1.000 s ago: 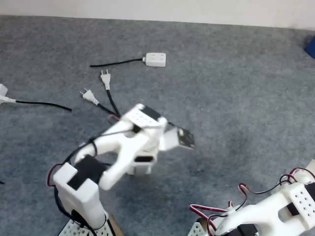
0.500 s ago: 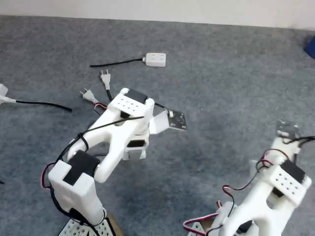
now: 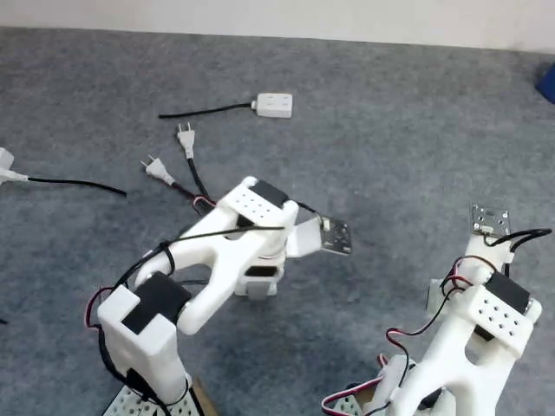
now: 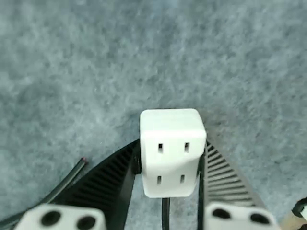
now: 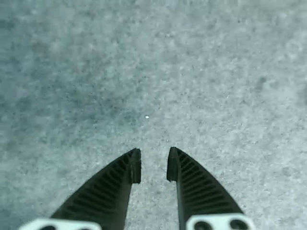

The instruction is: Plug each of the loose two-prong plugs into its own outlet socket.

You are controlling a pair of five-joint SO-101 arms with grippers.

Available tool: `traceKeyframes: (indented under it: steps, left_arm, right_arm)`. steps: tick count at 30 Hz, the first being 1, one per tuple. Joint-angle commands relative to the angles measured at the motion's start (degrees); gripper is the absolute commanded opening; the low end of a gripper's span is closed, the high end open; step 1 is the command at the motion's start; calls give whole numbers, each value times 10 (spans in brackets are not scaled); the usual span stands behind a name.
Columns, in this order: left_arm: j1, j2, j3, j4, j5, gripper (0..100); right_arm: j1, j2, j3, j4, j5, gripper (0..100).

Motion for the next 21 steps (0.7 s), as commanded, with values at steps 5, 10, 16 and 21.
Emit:
traceKeyframes:
  steps: [5,10,16,21]
  left_arm:
    - [21,-2,-43,22,5,189]
    - [21,-2,-78,52,6,201]
    - [24,-2,-73,56,18,353]
    - [18,-7,-80,56,18,314]
  right_arm:
    - [-5,-16,-29,5,-4,105]
    - [-5,-16,-29,5,-4,105]
    - [-5,-16,-29,5,-4,105]
    - [-5,-16,-29,5,-4,105]
